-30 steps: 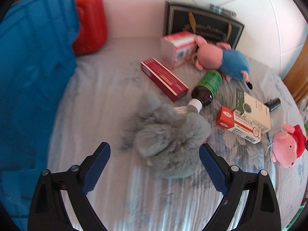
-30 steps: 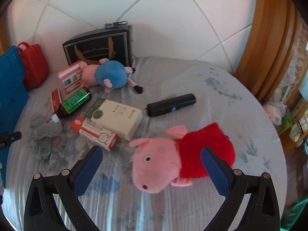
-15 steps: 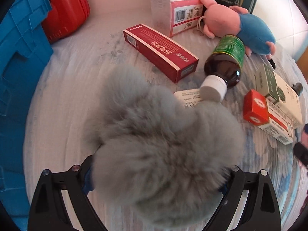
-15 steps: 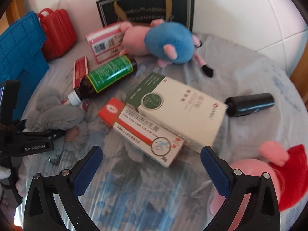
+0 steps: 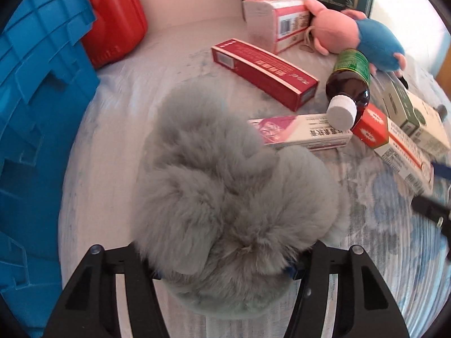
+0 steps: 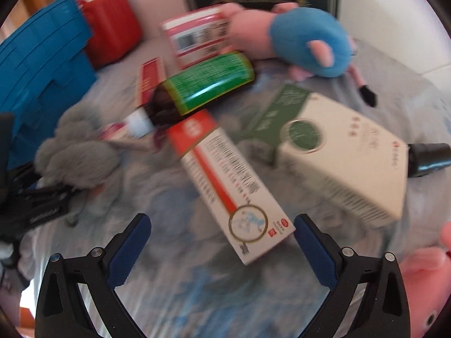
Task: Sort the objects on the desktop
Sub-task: 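Grasp the grey fluffy plush with left tool while right grasps red-white ointment box, then carry the grey plush and ointment box over the blue crate and open both tools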
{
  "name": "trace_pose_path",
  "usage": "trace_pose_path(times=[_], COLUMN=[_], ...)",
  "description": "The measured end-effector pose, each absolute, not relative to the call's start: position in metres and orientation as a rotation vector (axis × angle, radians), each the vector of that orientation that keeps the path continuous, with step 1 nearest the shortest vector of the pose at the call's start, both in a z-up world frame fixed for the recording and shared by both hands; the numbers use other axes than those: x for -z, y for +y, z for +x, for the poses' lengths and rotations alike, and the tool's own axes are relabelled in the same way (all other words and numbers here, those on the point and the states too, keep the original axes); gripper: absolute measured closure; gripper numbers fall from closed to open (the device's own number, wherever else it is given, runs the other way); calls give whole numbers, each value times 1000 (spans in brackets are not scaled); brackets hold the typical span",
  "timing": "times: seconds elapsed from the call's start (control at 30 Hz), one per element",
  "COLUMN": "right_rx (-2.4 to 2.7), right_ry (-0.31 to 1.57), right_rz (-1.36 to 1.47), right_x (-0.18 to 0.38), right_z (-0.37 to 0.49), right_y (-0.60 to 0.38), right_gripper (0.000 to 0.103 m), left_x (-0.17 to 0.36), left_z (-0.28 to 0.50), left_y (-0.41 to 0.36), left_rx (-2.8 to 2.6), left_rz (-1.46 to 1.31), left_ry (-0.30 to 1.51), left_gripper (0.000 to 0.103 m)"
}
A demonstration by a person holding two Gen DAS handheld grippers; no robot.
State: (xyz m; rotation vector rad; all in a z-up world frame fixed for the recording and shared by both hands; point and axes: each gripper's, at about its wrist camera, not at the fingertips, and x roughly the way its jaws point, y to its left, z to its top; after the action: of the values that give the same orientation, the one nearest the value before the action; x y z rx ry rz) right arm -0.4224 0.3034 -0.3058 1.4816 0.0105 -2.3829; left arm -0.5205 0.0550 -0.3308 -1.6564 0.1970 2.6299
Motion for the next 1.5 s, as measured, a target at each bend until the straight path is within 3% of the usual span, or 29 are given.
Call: trace_pose_path(times=[0.33, 0.37, 0.43, 0.57, 0.63, 1.07, 1.5], right_rx=[2459, 2457, 2446, 2446, 2439, 2494, 2653], right_ry=[116, 125, 132, 187, 203, 127, 174], right_rz=[1476, 1477, 1485, 1486, 1476, 1375, 994], right_x=[301, 303, 308, 316, 315, 271, 133], right_z=[-435, -441, -448, -452, -448, -392, -305], right_y=[296, 294, 291, 278, 275, 286, 258], right_gripper=[20, 23, 39, 50, 58, 62, 62], left_x=[337, 337, 337, 339, 338, 278, 138], left_z=[-535, -536, -535, -534, -532, -474, -376], left_y=[56, 55, 55, 56, 56, 73, 51], left_rx=[-2653, -2652, -2652, -2654, -2646, -2681, -2912], left_rz=[-1645, -1643, -1637, -1631, -1637, -1470, -1016], left_ry=[135, 126, 124, 106, 111, 125, 151], left_gripper=[44, 44, 44, 45, 50, 55, 55])
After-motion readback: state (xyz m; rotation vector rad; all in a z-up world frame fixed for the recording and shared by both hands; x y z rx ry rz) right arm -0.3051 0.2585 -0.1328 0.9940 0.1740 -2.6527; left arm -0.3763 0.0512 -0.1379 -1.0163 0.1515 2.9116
